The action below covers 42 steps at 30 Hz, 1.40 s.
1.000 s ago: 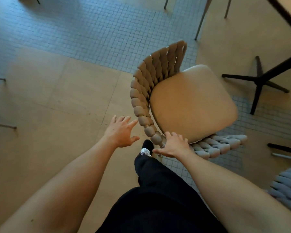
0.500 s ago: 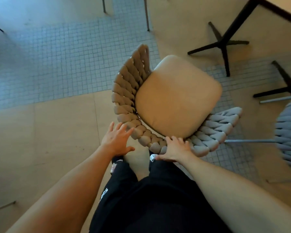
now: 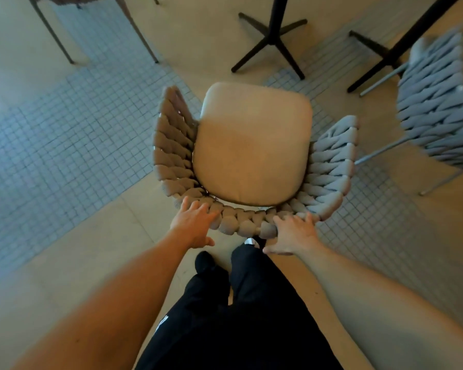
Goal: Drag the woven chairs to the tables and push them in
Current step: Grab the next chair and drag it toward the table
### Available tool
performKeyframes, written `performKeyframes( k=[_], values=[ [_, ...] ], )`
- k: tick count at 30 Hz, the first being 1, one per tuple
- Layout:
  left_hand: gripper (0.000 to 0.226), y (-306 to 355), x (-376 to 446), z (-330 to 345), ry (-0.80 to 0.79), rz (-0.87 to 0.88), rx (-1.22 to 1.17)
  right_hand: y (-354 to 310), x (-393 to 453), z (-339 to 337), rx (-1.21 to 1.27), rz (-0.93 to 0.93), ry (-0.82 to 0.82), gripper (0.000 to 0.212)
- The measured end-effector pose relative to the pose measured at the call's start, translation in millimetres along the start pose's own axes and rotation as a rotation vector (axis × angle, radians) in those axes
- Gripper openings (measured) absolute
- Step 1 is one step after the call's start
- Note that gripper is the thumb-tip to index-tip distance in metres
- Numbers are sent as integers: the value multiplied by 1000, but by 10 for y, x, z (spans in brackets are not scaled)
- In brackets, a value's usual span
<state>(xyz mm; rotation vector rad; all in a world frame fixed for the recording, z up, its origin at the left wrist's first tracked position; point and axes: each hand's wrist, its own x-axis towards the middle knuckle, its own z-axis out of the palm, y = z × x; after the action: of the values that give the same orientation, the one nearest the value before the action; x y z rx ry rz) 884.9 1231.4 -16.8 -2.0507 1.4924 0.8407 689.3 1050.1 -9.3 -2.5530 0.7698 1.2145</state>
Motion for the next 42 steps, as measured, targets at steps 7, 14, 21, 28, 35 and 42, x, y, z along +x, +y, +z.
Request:
performKeyframes(
  k=[7,14,21,28,35,42],
  values=[
    [35,32,250,-159,-38,35,69,-31,80,62,20,8,46,75],
    [29,-127,290,-354,-46,55,97,-47,154,-106,18,-40,65,74],
    [29,-280,542,-599,-4,86,132,53,318,-390,48,-25,65,72],
    [36,-369,925,-958,24,105,121,360,604,-743,93,-39,38,69],
    [27,-493,1462,-1504,50,113,92,758,1053,-1212,72,-21,66,70],
    [31,-676,2082,-2094,43,118,94,1137,1543,-1764,40,19,94,69]
  ],
)
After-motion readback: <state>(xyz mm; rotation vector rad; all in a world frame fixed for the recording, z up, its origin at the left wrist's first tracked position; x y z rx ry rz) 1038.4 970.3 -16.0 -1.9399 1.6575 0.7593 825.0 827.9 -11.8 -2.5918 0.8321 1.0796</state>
